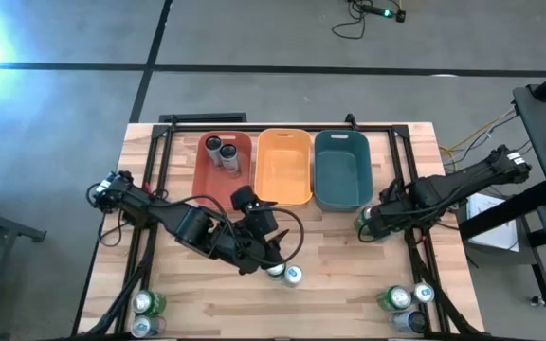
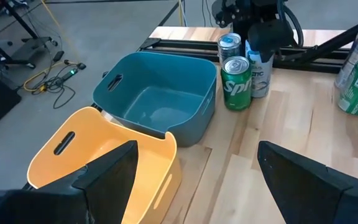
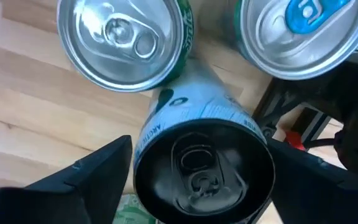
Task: Sort soda cans
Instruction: Put the white-blue soda can into the orange bin
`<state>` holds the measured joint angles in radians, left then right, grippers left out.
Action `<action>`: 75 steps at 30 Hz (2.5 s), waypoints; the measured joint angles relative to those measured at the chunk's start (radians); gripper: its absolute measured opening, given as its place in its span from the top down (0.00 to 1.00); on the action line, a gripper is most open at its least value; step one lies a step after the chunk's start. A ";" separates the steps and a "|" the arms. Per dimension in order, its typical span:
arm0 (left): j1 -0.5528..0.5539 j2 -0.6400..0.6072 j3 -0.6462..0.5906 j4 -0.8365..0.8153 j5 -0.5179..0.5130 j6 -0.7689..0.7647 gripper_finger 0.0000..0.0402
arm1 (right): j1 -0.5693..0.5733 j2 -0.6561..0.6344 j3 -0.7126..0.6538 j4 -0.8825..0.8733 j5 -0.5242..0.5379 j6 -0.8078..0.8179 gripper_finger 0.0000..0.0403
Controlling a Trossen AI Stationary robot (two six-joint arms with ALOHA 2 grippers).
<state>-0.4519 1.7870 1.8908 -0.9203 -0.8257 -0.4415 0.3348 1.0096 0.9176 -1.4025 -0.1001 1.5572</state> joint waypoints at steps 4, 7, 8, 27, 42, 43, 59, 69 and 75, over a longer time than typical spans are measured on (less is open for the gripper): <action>0.000 0.000 0.000 -0.001 -0.001 0.014 0.22 | -0.001 -0.002 0.003 -0.004 0.022 -0.001 0.32; 0.000 -0.003 0.001 -0.038 0.001 0.009 0.22 | -0.001 -0.001 0.004 -0.004 0.018 -0.016 0.37; 0.000 -0.005 0.007 -0.066 0.004 -0.002 0.22 | -0.001 0.000 0.005 -0.004 0.009 -0.021 0.38; -0.030 -0.237 0.001 -0.223 0.131 0.049 0.22 | 0.043 0.448 0.566 0.005 0.032 -0.379 0.36; -0.037 -0.522 -0.163 -0.225 0.392 0.008 0.22 | -0.124 0.944 1.101 0.003 0.188 -1.099 0.36; -0.037 -0.533 -0.175 -0.228 0.392 -0.008 0.22 | -0.129 0.967 1.129 0.004 0.189 -1.139 0.36; -0.036 -0.568 -0.284 -0.248 0.339 -0.144 0.22 | -0.183 1.194 1.354 0.019 0.126 -1.395 0.26; -0.035 -0.562 -0.283 -0.232 0.222 -0.147 0.22 | -0.180 1.120 1.353 0.044 0.134 -1.367 0.10; -0.012 -0.476 -0.284 -0.204 0.241 -0.241 0.21 | -0.153 0.977 1.353 0.023 0.276 -1.310 0.10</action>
<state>-0.4638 1.3114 1.6066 -1.1241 -0.5843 -0.6828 0.1816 1.9866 2.2704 -1.3794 0.1755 0.2475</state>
